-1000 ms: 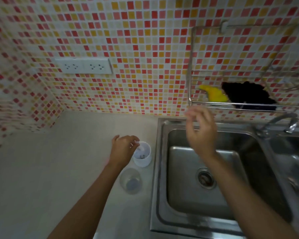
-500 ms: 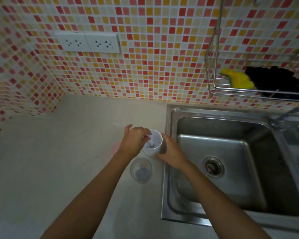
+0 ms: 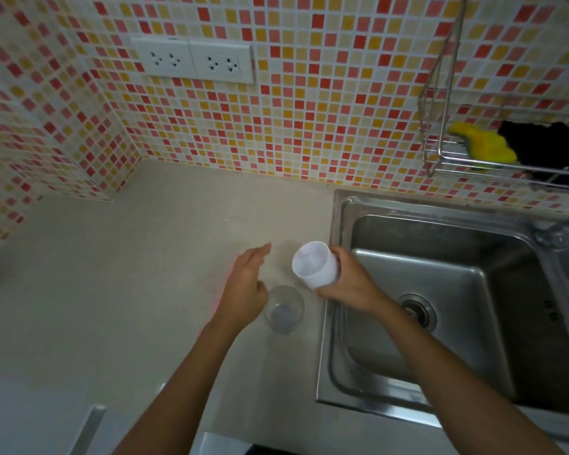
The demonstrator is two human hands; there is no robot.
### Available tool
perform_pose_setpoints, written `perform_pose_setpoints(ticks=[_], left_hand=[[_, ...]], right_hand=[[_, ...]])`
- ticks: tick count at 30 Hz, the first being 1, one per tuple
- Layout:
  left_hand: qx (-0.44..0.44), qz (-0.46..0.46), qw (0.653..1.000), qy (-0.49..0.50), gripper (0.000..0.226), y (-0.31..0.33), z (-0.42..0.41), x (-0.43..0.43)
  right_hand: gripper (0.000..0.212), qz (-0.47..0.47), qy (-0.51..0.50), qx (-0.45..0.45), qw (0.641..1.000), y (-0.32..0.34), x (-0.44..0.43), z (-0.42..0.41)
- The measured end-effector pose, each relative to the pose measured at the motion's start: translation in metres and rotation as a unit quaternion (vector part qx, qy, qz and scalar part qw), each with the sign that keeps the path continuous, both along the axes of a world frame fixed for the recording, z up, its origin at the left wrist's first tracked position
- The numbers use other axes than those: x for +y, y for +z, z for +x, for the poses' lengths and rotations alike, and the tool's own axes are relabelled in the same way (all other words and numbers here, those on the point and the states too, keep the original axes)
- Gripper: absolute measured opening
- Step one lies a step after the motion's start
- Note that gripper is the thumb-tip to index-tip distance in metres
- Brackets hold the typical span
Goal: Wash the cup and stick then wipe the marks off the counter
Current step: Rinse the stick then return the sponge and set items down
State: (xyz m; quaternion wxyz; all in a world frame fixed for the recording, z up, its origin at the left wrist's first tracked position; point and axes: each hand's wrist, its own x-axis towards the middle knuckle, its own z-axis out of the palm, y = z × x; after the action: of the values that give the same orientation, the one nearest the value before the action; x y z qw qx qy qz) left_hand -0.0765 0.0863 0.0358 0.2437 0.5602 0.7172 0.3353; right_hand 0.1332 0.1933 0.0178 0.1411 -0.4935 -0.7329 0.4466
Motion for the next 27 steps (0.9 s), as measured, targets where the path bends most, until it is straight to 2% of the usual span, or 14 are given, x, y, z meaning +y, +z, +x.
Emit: perform_pose_setpoints(ticks=[2,5,11,15,18,20,23,25,27], left_hand=[[-0.022,-0.057,0.998,-0.023,0.083,-0.016,0.004,-0.035],[-0.066,-0.101,0.992,-0.039,0.093,-0.039,0.019,-0.054],[-0.141,-0.03,0.989,0.012,0.087,-0.049,0.031,-0.03],[-0.161,-0.01,0.987,-0.017,0.088,-0.04,0.032,-0.015],[-0.198,-0.027,0.98,-0.001,0.097,-0.047,0.03,-0.014],[-0.238,-0.023,0.971,0.009,0.107,-0.052,0.027,-0.018],[-0.236,0.015,0.972,0.007,0.099,-0.054,0.03,-0.021],[-0.204,0.045,0.978,0.001,0.088,-0.048,0.035,-0.024],[-0.184,0.063,0.981,0.01,0.079,-0.041,0.04,-0.026]], right_hand=[[0.091,0.019,0.056,-0.079,0.995,0.007,-0.002,0.016],[0.092,0.05,0.115,-0.143,0.982,0.017,-0.009,0.028],[0.089,0.201,0.191,-0.236,0.931,0.045,-0.028,0.019],[0.083,0.249,0.18,-0.201,0.93,0.069,-0.037,-0.002],[0.079,0.305,0.172,-0.19,0.917,0.074,-0.045,-0.027],[0.079,0.311,0.191,-0.189,0.912,0.067,-0.052,-0.043],[0.071,0.242,0.179,-0.143,0.943,0.049,-0.056,-0.054],[0.056,0.153,0.116,-0.061,0.979,0.038,-0.055,-0.056],[0.049,0.099,0.065,-0.007,0.993,0.028,-0.055,-0.054]])
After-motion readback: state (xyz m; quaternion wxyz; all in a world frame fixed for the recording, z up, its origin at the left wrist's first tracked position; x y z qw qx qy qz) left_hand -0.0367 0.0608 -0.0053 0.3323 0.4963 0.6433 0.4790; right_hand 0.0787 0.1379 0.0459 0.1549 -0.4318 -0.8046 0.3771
